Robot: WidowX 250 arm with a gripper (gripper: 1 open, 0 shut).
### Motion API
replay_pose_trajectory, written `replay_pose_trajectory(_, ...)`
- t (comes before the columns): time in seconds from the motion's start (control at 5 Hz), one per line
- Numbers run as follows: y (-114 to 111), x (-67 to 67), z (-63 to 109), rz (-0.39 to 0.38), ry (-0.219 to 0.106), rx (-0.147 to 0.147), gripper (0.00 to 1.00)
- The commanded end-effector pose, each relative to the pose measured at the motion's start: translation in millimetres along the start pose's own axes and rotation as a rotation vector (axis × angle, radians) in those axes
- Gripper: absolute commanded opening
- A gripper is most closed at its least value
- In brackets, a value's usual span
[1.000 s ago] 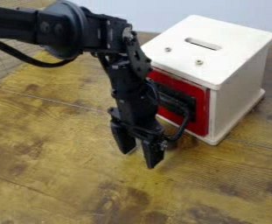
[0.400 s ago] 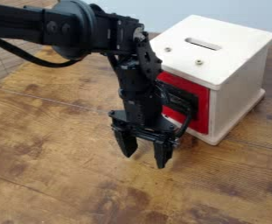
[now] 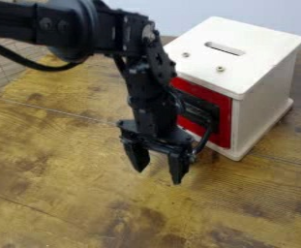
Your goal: Close the drawer
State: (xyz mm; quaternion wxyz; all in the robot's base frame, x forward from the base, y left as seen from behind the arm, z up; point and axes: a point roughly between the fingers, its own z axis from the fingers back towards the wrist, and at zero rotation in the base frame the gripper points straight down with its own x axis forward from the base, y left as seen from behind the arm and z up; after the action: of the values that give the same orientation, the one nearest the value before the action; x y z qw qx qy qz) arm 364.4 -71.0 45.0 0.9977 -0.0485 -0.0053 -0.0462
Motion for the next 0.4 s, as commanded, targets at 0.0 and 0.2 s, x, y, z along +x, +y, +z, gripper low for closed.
replay_pose_trajectory(0.0, 1.9, 0.5, 42.1, 0.037, -0.106, 0.006, 1.0)
replay_pose_trajectory(0.2, 8.8, -2.4, 41.6, 0.093, -0.106, 0.011, 1.0)
